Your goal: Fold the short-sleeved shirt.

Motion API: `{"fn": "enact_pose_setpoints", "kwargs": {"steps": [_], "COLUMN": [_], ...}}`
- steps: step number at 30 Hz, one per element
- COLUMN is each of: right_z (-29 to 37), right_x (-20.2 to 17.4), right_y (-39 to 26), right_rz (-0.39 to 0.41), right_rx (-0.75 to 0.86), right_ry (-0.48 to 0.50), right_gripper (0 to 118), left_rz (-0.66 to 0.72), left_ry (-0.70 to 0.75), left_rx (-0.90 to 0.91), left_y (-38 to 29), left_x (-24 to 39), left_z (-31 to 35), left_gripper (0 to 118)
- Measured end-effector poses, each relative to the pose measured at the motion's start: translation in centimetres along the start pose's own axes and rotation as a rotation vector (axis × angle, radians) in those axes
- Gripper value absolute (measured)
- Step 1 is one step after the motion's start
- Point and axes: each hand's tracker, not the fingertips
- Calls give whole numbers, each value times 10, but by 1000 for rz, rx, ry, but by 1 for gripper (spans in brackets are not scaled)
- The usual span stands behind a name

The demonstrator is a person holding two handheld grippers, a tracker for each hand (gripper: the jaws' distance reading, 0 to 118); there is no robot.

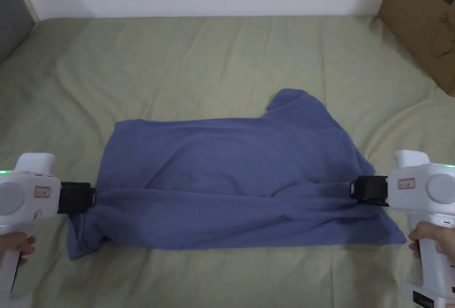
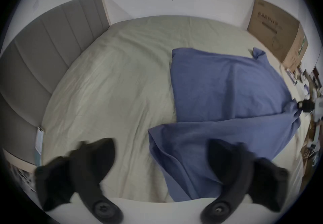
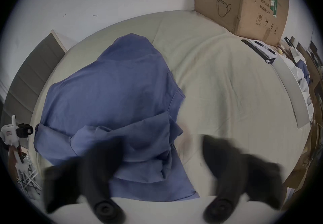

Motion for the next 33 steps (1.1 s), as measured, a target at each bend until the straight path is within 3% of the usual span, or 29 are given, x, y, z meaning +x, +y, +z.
{"fn": "enact_pose_setpoints", "kwargs": {"steps": [1,4,5,6,7,8,9,10,15,16,19,20,23,25,26,28,30,31,32,33], "right_z": [0,28,49,61,70,78,87,92,108,108,108,107,102,100,100,99,96,93,90,73], "right_x": [7,9,4,3,1,-1,-5,-6,-18,-19,-21,-23,-24,-22,-22,-22,-20,-18,-16,-8], "right_y": [-2,-11,-19,-27,-36,-46,-55,-64,-98,-101,-103,-103,-102,-102,-102,-103,-100,-98,-95,-93], "right_rz": [-2,-15,-7,-4,-9,-9,-13,-23,-32,-32,-39,-38,-43,-55,-57,-44,-27,-21,-11,0], "right_rx": [17,71,94,130,141,141,143,145,115,109,97,89,74,65,63,58,63,72,74,60], "right_ry": [17,49,53,70,67,73,83,97,134,142,156,151,136,143,144,139,106,86,65,65], "right_gripper": [112,97,81,59,35,9,4,0,0,0,0,0,0,0,0,0,0,0,19,49], "left_rz": [31,120,142,157,172,193,214,219,256,256,301,335,326,254,233,226,197,183,138,117], "left_ry": [-14,-10,-16,-26,-21,-35,-41,-35,-58,-56,-45,-70,-109,-29,1,2,24,23,32,30], "left_rx": [31,48,45,40,44,60,71,58,25,24,87,103,93,3,-25,-53,-10,-20,-24,-26], "left_y": [-3,-19,-28,-37,-47,-61,-73,-83,-119,-119,-111,-105,-92,-88,-91,-96,-99,-96,-92,-88], "left_x": [-2,-12,-14,-18,-17,-15,-12,-26,-8,-7,1,0,8,12,21,23,30,32,34,34], "left_z": [9,40,51,60,69,78,82,74,74,70,65,62,44,26,19,10,16,19,20,23], "left_gripper": [114,114,111,103,85,38,5,1,0,6,82,97,97,96,90,64,55,45,30,20]}}
